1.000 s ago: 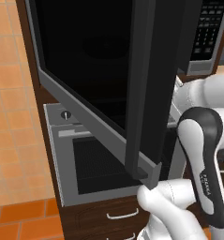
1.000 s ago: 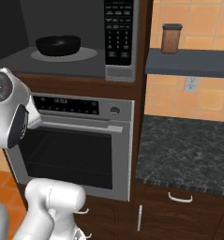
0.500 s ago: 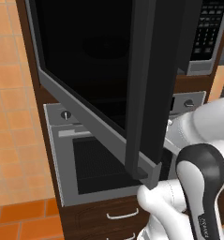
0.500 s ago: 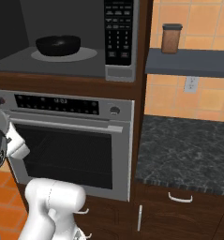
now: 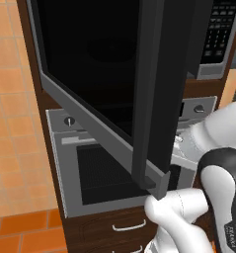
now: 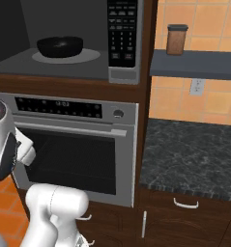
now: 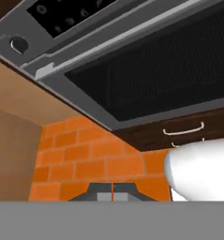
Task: Open the microwave, place the bowl with waffle inside the microwave, then close the microwave door and turn it on.
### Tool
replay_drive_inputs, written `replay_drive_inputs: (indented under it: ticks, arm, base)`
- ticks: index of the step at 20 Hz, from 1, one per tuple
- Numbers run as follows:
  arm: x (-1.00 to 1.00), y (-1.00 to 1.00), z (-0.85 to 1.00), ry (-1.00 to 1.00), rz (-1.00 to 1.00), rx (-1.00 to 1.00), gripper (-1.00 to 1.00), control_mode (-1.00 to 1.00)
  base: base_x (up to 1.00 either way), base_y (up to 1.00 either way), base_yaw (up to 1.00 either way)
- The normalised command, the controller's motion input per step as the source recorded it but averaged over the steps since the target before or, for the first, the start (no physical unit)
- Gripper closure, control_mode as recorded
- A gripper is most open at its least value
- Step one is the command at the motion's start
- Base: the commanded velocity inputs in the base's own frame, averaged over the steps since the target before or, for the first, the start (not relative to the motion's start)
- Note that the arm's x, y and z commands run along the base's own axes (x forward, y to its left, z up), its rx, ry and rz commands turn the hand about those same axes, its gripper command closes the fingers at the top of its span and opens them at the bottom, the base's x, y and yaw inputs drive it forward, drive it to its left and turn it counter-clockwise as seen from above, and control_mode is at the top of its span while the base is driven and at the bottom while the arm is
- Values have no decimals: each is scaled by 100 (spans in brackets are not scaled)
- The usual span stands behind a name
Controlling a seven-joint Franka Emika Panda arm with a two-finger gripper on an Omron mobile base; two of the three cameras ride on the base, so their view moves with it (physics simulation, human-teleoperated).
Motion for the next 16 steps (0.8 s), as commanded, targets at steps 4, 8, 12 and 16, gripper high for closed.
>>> replay_drive_inputs:
  ticks: [4,8,12,16]
  arm:
    - [-100,9,-4,-14,26,-14,100,-100]
    - [-100,12,0,-14,20,-16,100,-100]
    - [-99,16,0,-23,20,-15,100,-100]
    - [-69,23,6,-32,9,-13,100,-100]
  base:
    - [0,0,0]
    - [0,0,0]
    - [0,0,0]
    - [0,0,0]
